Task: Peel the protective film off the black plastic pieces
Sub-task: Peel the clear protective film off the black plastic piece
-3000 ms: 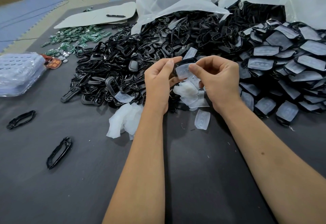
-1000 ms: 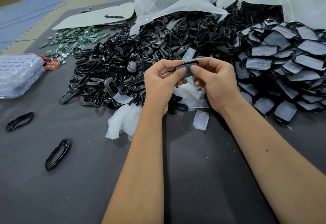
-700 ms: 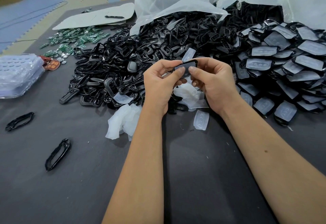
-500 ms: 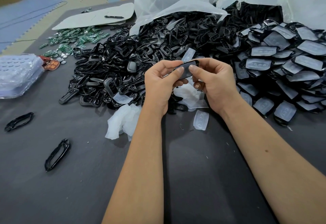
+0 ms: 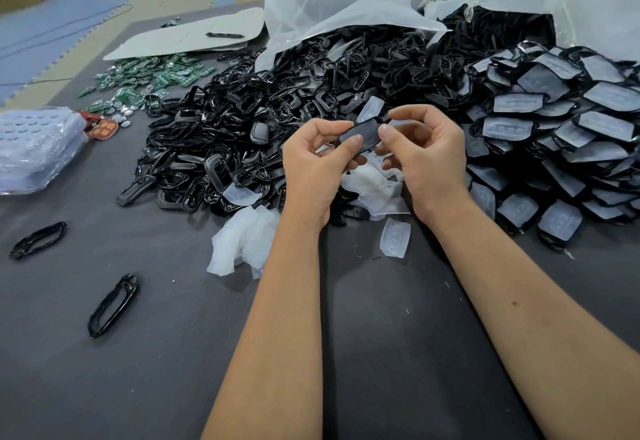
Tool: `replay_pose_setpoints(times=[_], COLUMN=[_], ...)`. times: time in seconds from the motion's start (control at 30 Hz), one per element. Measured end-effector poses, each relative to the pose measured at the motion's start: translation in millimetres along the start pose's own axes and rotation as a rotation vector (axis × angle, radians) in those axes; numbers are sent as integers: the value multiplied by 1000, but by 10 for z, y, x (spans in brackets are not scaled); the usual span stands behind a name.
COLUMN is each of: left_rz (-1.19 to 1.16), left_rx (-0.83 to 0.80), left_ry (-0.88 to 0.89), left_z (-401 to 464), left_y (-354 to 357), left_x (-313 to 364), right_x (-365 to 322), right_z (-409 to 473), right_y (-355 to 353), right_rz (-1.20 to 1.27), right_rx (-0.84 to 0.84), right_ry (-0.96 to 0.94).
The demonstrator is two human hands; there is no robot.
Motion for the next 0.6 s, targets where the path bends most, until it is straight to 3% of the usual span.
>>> replay_pose_setpoints(times=[0.2, 0.4, 0.6], left_rz=[18, -5, 67], left_rx=[-49, -66, -52], left_ry=[-16, -29, -35], left_z=[-16, -5, -2], left_y=[44, 47, 52], left_x=[-10, -9, -57], right_x=[-2, 18, -59], right_z=[-26, 1, -54], right_y=[10, -1, 20], right_rz=[-90, 18, -401], right_rx=[13, -44, 115], right_ry=[0, 141, -131])
Point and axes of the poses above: each hand's wrist, its own z-axis towards the middle knuckle, its own y-axis out of the palm, x = y × z, the point moved 5 cm from there along z, towards the middle knuckle, and after that the axes turned 10 degrees about y, right-handed, at the moved point
